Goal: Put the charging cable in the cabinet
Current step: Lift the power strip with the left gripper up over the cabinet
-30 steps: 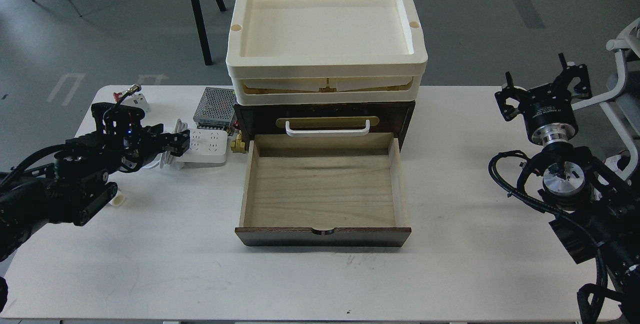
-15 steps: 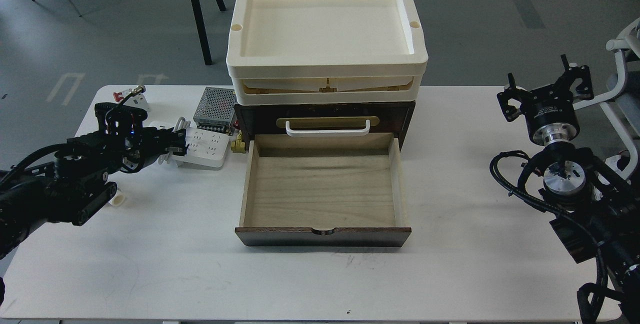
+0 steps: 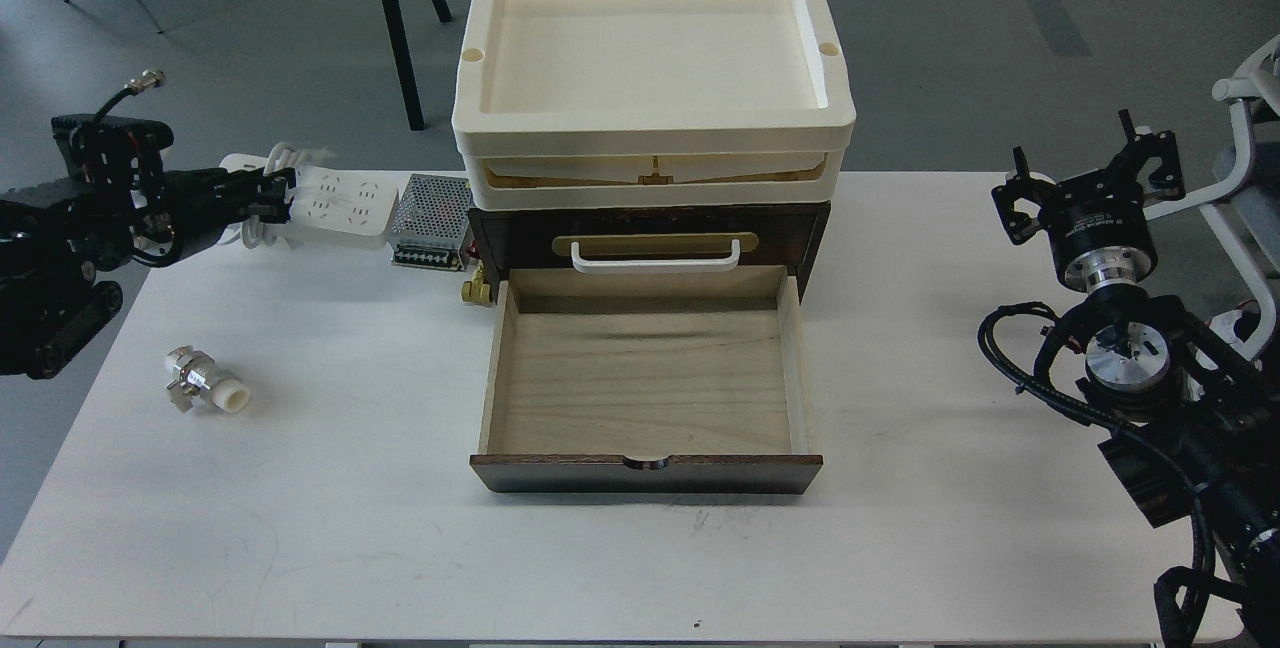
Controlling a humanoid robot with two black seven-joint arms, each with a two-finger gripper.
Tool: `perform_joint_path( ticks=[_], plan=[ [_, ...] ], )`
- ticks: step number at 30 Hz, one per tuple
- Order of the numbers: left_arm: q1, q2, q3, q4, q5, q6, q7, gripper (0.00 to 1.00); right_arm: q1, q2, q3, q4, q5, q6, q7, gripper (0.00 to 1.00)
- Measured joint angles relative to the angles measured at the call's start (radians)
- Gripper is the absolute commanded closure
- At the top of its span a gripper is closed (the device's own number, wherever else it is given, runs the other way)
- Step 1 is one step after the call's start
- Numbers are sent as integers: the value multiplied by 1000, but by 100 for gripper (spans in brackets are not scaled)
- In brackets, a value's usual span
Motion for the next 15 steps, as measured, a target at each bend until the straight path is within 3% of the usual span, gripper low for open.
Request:
perform_joint_path(
  ticks=[9,12,15],
  plan=[
    [-229,113,2,-20,-51,25,-44,100,0,0,-3,0,-1,1,0,0],
    [-313,148,6,-128,-47,12,-45,100,0,0,-3,0,-2,2,0,0],
    [-365,213,9,-323,-33,-3,-30,100,0,0,-3,-1,-2,1,0,0]
  ],
)
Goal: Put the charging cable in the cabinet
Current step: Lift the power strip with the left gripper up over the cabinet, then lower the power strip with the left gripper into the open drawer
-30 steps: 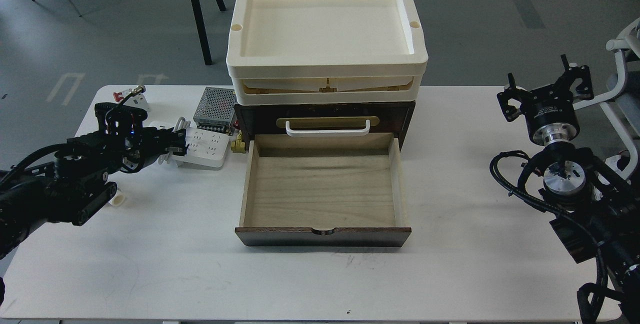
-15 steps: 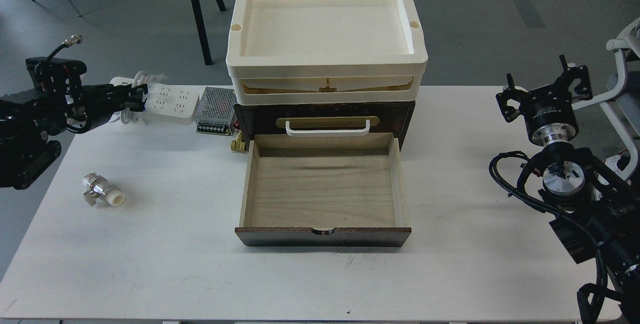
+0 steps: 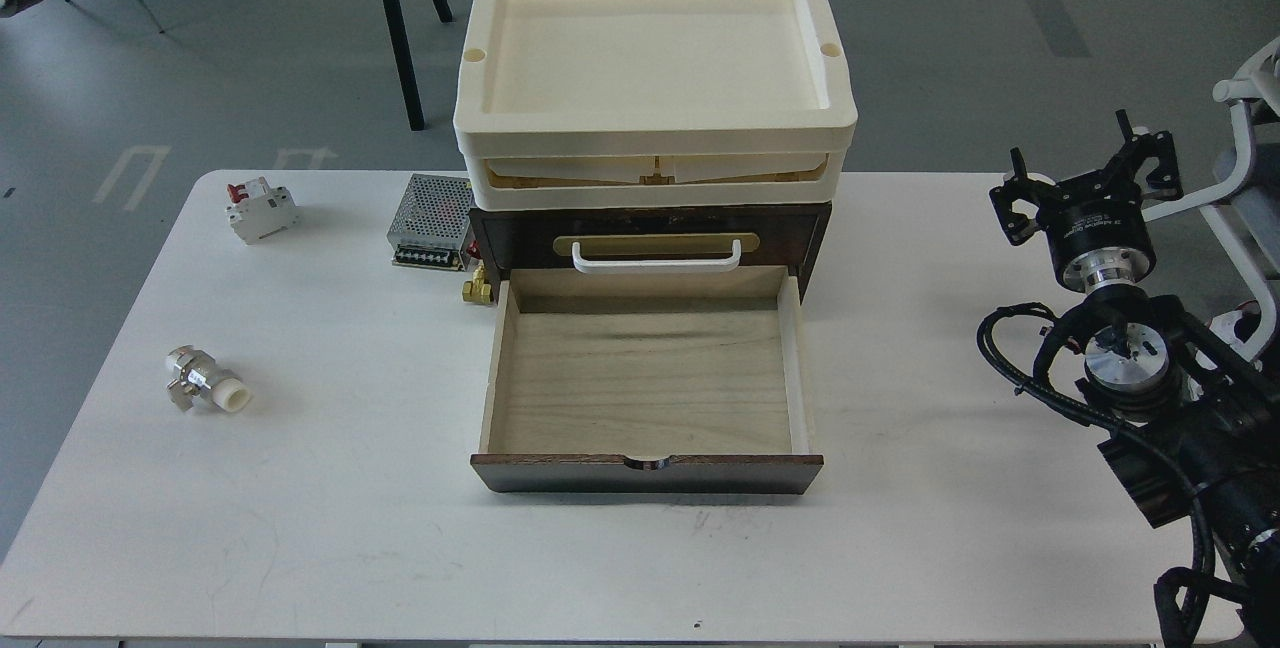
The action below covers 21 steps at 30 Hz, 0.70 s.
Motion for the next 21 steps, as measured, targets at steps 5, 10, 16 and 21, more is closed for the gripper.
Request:
perform_joint_path(
  ticks=[5,10,16,21],
  plan=[
    [-116,99,-3,-367,12,-116,58,100,2,0,0,0,-1,-1,0,0],
    [-173,121,-8,-653,12,-244,76,100,2,0,0,-1,-1,-1,0,0],
    [-136,28,-2,-877,13,-344,138,100,3,0,-1,-1,-7,-1,0,0],
    [-18,-119,-3,-897,19,-357,241,100,3,0,-1,0,-8,0,0,0]
  ],
)
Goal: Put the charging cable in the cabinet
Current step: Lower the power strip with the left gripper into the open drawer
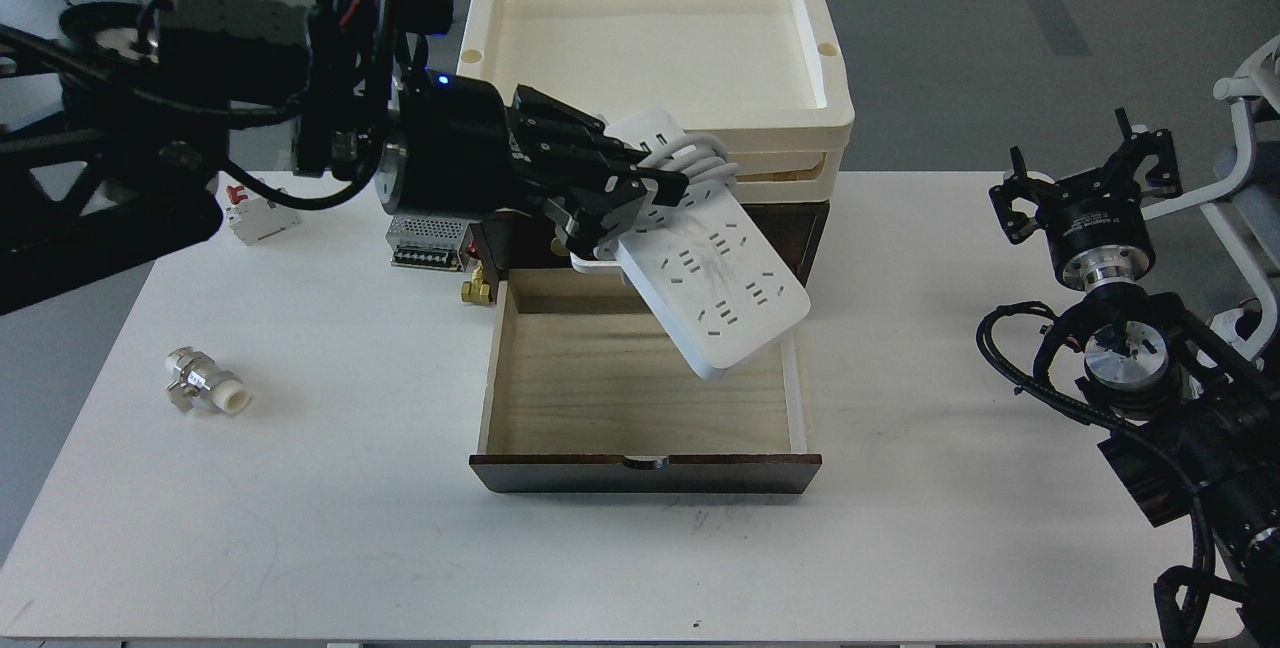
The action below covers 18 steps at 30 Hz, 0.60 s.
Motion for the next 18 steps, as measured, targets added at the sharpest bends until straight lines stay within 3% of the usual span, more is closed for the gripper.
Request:
perform_joint_path(
  ticks=[3,10,18],
  plan=[
    [104,-78,-11,24,53,0,29,100,0,0,0,1,0,0,0,0],
    [341,-134,-105,101,174,2,27,100,-1,0,0,1,0,0,0,0],
    [393,-147,-117,216,178,-3,30,100,-1,0,0,0,-1,0,0,0]
  ],
)
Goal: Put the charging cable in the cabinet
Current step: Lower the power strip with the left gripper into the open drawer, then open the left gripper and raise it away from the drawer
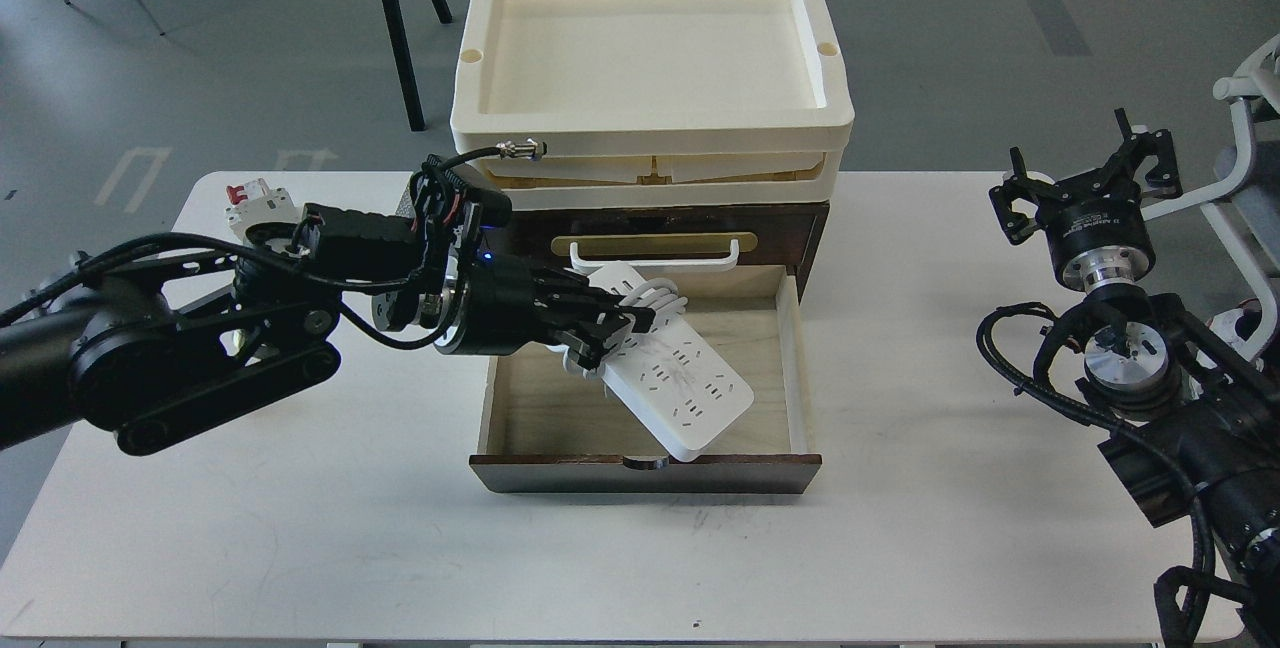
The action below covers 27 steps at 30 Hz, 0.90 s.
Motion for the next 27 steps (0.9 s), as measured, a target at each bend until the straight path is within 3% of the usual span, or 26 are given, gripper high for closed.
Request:
perform_joint_path(
  ticks=[11,21,24,27],
  plan=[
    [43,-16,8,98,0,-27,8,99,2,0,-1,1,0,0,0,0],
    [66,-101,2,207,-11,-25,5,95,2,0,-1,1,0,2,0,0],
    [68,-124,0,233,-13,-20,4,88,2,0,-1,2,0,2,0,0],
    [68,-139,-2,239,-14,-19,6,64,2,0,-1,2,0,2,0,0]
  ],
)
